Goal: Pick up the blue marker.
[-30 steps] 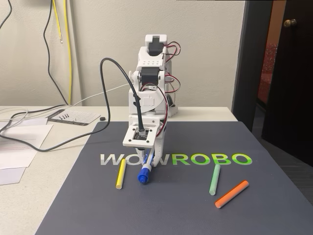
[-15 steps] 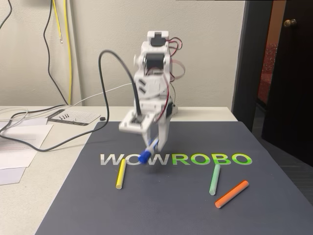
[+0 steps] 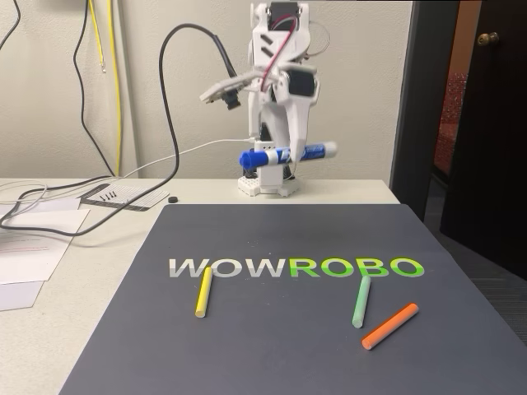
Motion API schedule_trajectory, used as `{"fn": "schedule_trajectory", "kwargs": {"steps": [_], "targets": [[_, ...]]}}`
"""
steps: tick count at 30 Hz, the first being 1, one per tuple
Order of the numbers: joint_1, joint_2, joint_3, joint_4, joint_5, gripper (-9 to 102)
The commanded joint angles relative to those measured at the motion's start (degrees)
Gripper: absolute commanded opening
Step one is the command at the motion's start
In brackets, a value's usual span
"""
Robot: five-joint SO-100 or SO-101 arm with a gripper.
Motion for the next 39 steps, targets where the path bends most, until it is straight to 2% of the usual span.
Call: {"fn": "schedule_trajectory", "kwargs": {"steps": [1, 6, 10, 13, 17, 21, 35, 39], "targets": [[-0.6, 4.9, -1.2, -1.9, 11.3, 5], [-1.7, 10.5, -0.3, -2.5, 20.9, 5], [-0.4, 14.2, 0.1, -1.8, 23.8, 5], [2.2, 20.3, 5.8, -2.9, 22.3, 5], [5.6, 39.0, 31.6, -18.7, 20.3, 5], [6.4, 48.8, 47.1, -25.9, 17.3, 5], [7.6, 63.9, 63.8, -28.9, 15.6, 5], [8.1, 72.1, 71.5, -33.4, 14.3, 5]]}}
